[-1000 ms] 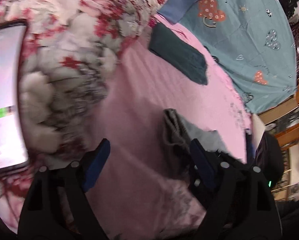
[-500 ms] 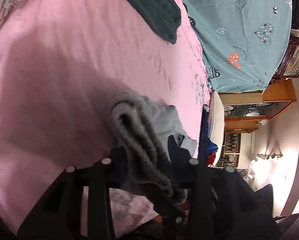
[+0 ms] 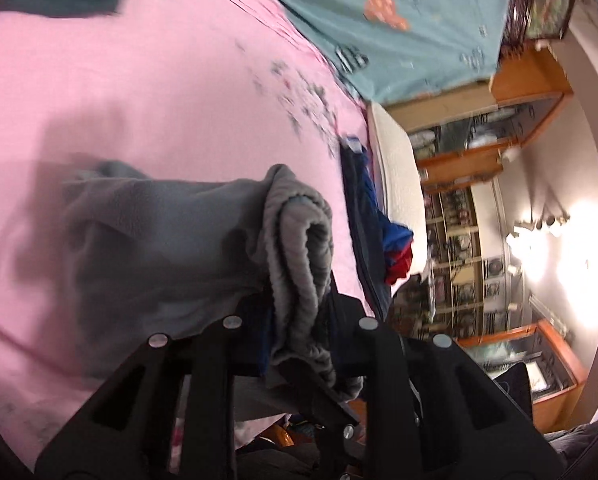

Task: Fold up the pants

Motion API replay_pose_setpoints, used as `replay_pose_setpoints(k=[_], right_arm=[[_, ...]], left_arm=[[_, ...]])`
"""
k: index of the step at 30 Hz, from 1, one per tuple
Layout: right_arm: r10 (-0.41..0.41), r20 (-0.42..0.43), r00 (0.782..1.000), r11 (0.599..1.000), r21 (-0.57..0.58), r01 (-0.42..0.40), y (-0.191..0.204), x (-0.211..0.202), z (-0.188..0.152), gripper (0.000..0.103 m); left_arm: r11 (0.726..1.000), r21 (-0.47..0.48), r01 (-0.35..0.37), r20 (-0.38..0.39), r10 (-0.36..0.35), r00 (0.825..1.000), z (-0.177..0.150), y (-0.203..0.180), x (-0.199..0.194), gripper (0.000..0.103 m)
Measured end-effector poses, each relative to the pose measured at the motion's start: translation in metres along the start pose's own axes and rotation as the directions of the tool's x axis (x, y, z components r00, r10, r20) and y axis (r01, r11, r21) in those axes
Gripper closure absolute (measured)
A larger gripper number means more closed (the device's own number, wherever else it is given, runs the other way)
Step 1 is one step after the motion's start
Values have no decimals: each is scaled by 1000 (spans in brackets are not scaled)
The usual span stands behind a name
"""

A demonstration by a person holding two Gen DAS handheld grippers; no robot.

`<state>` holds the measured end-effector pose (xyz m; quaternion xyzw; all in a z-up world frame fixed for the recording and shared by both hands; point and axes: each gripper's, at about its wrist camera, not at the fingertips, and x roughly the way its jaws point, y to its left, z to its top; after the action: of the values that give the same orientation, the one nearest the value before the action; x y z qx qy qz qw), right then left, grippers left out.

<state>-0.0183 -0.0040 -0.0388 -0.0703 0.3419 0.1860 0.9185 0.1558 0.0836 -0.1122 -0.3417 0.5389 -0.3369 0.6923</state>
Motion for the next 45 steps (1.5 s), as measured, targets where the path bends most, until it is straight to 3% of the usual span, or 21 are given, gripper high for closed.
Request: replay_pose_setpoints(k=[7, 14, 15, 16, 18, 21, 24, 27, 29, 31, 33, 35, 36, 37, 38, 39, 41, 42, 45], right_arm=[[-80, -67, 995, 984, 156, 90, -104, -3, -42, 86], [-72, -158, 985, 972, 212, 105, -156, 17, -94, 86], [-65, -174, 983, 970, 218, 102, -160, 22, -99, 86], [-50, -199, 979, 967, 235, 97, -166, 31, -105, 84], [-19, -224, 975, 956, 282, 83, -179, 36, -115, 77], [28, -224, 974, 920, 388, 63, -208, 20, -112, 64], [-3, -167, 986, 890, 448, 79, -225, -9, -102, 63], [20, -87, 996, 881, 473, 24, -229, -20, -80, 63], [86, -45, 995, 890, 452, -56, -213, -13, -61, 63], [129, -33, 991, 903, 417, -103, -205, 7, -49, 63], [181, -87, 980, 902, 413, -130, -203, 47, -44, 63], [148, -201, 968, 907, 417, -52, -209, 86, -67, 65], [143, -217, 966, 907, 420, -40, -217, 100, -80, 70], [139, -198, 970, 910, 412, -47, -222, 102, -82, 88], [148, -207, 967, 912, 408, -52, -227, 102, -80, 93], [156, -218, 963, 908, 416, -53, -228, 98, -75, 93], [142, -230, 963, 911, 410, -37, -222, 84, -60, 82], [132, -212, 968, 920, 390, -40, -219, 69, -59, 77], [216, -183, 959, 938, 312, -151, -191, 55, -45, 75]], left_arm=[[990, 99, -100, -112, 111, 987, -2, -59, 130, 81], [950, 176, -258, -155, 286, 946, -15, -66, 213, 80], [939, 190, -287, -153, 317, 936, -18, -63, 214, 69], [927, 200, -317, -149, 348, 925, -18, -64, 217, 46], [911, 214, -354, -107, 382, 918, -16, -73, 205, 33], [898, 253, -360, -30, 379, 925, -11, -79, 157, 28], [870, 216, -443, 81, 436, 896, -9, -62, 100, 27], [860, 164, -484, 76, 478, 875, -18, -28, 66, 34], [865, 135, -483, 54, 480, 876, -28, -9, 55, 43], [864, 137, -484, 32, 485, 874, -39, 8, 53, 59], [861, 143, -488, -1, 493, 870, -52, 22, 61, 68], [849, 163, -502, -28, 512, 858, -66, 36, 73, 73], [850, 165, -500, -24, 511, 859, -72, 41, 74, 75], [858, 153, -491, -21, 499, 866, -76, 45, 70, 77], [864, 142, -483, -22, 491, 871, -79, 49, 64, 79], [864, 142, -482, -16, 489, 872, -82, 50, 56, 79], [855, 152, -497, -6, 503, 864, -89, 48, 42, 79], [841, 153, -519, 2, 525, 851, -92, 48, 32, 79], [828, 124, -548, 24, 549, 835, -100, 53, 7, 79]])
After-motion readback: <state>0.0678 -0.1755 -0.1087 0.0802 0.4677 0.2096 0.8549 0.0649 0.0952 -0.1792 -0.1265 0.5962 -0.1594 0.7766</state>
